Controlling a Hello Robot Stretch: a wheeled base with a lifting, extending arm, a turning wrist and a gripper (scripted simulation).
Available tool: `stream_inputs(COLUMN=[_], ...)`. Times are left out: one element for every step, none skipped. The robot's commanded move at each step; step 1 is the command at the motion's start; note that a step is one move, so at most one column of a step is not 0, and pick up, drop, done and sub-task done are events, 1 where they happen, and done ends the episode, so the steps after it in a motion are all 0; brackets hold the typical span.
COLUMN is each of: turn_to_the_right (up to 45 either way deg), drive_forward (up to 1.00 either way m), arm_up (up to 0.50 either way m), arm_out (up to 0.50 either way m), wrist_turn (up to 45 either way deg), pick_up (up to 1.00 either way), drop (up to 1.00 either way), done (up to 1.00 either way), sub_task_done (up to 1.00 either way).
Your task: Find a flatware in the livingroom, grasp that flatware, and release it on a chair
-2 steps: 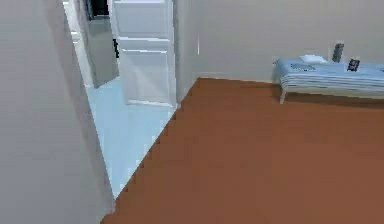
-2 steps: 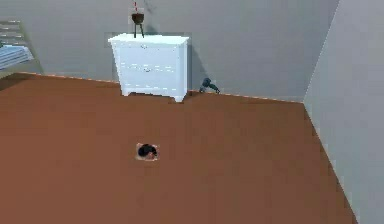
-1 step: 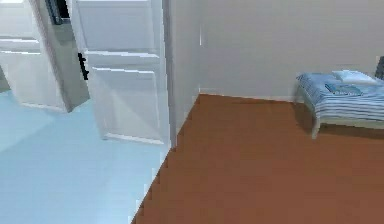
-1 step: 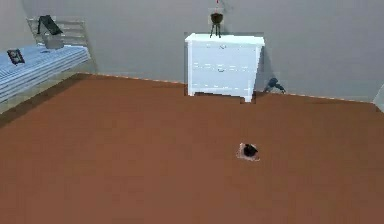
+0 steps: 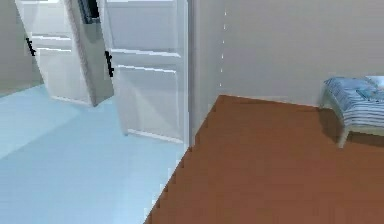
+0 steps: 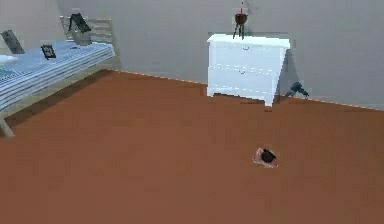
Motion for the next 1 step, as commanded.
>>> stream_inputs(turn_to_the_right=[0.0], drive_forward=[0.40], arm_up=[0.00], arm_out=[0.00], wrist_turn=[0.0], pick_up=[0.00], drop=[0.00], done=[0.00], sub_task_done=[0.00])
